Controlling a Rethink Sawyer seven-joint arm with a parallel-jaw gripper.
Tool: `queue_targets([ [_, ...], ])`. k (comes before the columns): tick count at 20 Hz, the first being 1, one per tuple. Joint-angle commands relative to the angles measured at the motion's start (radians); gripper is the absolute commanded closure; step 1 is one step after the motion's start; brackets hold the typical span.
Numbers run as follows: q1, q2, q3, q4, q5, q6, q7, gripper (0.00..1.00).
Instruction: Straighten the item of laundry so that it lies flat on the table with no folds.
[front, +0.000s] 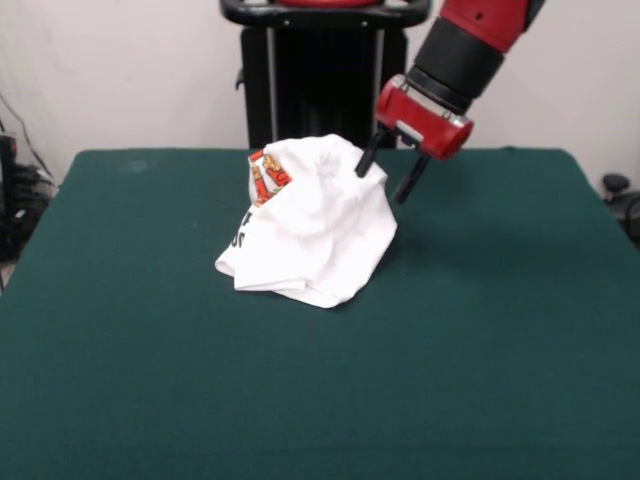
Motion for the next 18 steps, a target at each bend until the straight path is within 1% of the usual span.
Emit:
queue_targets([
  [1, 0.044, 0.034, -0.019, -0.087, 0.008, 0.144, 0.06, 0.0],
  [5, 0.05, 0.032, -0.045, -0.106, -0.003, 0.187, 0.04, 0.0],
  [12, 0.042, 0.008, -0.06, -0.1, -0.028, 0.198, 0.017, 0.0],
  [16, 0.0, 0.071, -0.001, -0.081, -0.016, 0.085, 0.046, 0.0],
  [18, 0.005, 0.114, -0.002, -0.08, -0.012, 0.03, 0.074, 0.0],
])
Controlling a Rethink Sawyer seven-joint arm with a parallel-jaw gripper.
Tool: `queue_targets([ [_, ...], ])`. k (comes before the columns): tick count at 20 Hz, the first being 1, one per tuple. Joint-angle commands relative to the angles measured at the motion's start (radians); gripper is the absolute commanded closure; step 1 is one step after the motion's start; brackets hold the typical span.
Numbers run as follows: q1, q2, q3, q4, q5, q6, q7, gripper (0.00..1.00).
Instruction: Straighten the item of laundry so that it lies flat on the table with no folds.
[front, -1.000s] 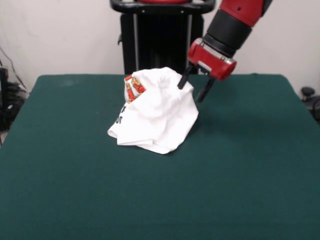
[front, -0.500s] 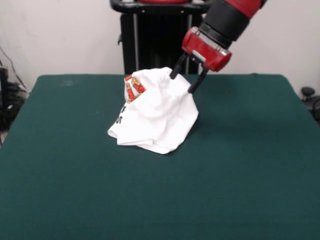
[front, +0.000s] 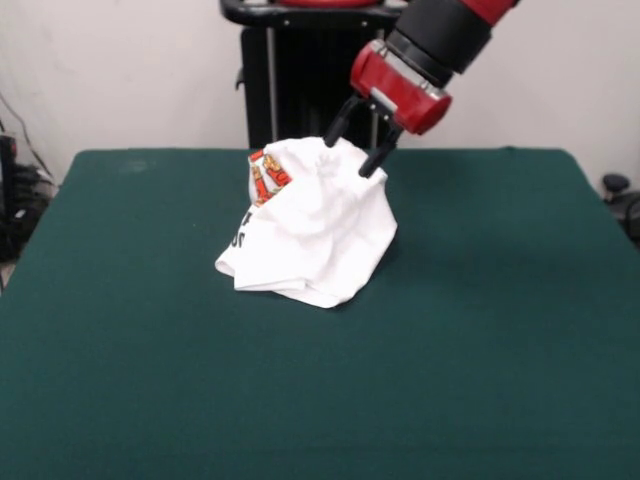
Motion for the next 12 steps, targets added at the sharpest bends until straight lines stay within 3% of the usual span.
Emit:
queue_targets([
  [1, -0.001, 0.137, 0.085, -0.033, -0.012, -0.08, 0.087, 0.0],
  [6, 0.057, 0.261, 0.019, -0.063, 0.019, -0.16, 0.161, 0.0],
  [12, 0.111, 0.341, -0.036, -0.064, 0.083, -0.184, 0.206, 0.0],
])
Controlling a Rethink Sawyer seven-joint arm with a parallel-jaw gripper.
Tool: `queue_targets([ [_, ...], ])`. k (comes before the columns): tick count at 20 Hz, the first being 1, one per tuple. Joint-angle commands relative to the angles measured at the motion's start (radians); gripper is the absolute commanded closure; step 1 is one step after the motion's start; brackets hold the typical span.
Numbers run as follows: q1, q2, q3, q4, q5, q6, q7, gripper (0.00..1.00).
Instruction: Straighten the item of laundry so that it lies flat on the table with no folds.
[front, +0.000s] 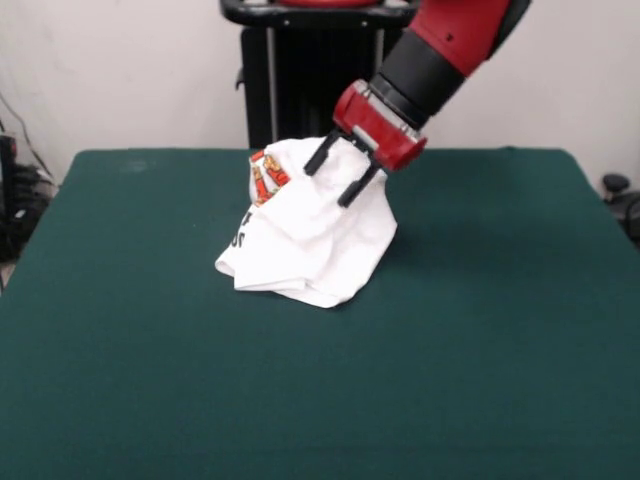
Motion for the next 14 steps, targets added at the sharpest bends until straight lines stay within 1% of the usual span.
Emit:
queue_targets([
  [1, 0.058, 0.159, 0.025, -0.051, 0.092, -0.081, 0.21, 0.0],
  [3, 0.036, 0.161, 0.06, -0.044, 0.109, -0.123, 0.203, 0.0],
  [6, 0.026, 0.173, 0.07, -0.041, 0.122, -0.161, 0.191, 0.0],
  [10, -0.016, 0.151, 0.11, -0.027, 0.106, -0.197, 0.145, 0.0],
  [11, -0.026, 0.142, 0.119, -0.026, 0.093, -0.207, 0.124, 1.0],
  [14, -0.057, 0.099, 0.157, -0.015, 0.072, -0.17, 0.089, 1.0],
])
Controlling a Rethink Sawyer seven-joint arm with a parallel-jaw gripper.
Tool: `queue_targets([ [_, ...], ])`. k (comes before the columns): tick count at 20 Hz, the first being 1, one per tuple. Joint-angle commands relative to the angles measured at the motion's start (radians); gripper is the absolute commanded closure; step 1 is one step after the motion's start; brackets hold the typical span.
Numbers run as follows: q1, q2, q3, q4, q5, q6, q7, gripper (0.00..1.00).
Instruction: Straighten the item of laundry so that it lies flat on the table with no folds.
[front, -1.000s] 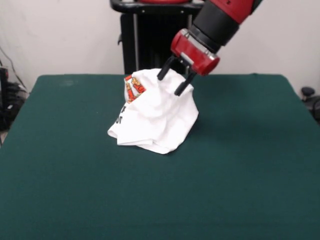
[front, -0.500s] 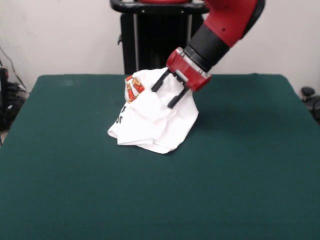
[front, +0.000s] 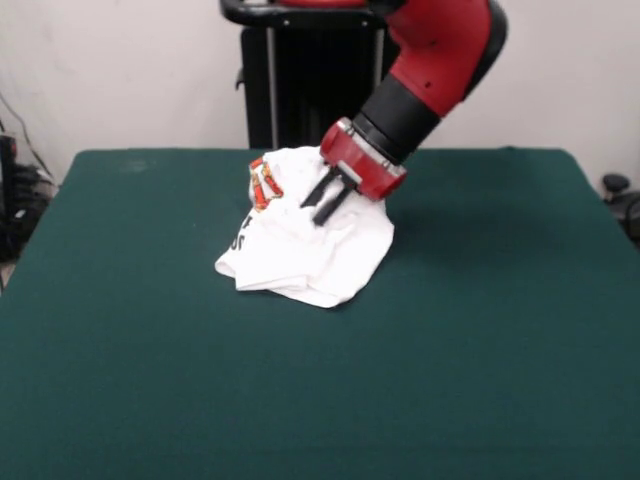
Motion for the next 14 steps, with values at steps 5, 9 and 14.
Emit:
queue_targets([
  [5, -0.058, -0.154, 0.2, 0.022, 0.031, 0.085, 0.055, 1.0],
  [9, -0.072, -0.184, 0.217, 0.015, 0.022, 0.123, 0.033, 1.0],
  [14, -0.028, -0.24, 0.204, 0.019, 0.052, 0.307, 0.048, 1.0],
])
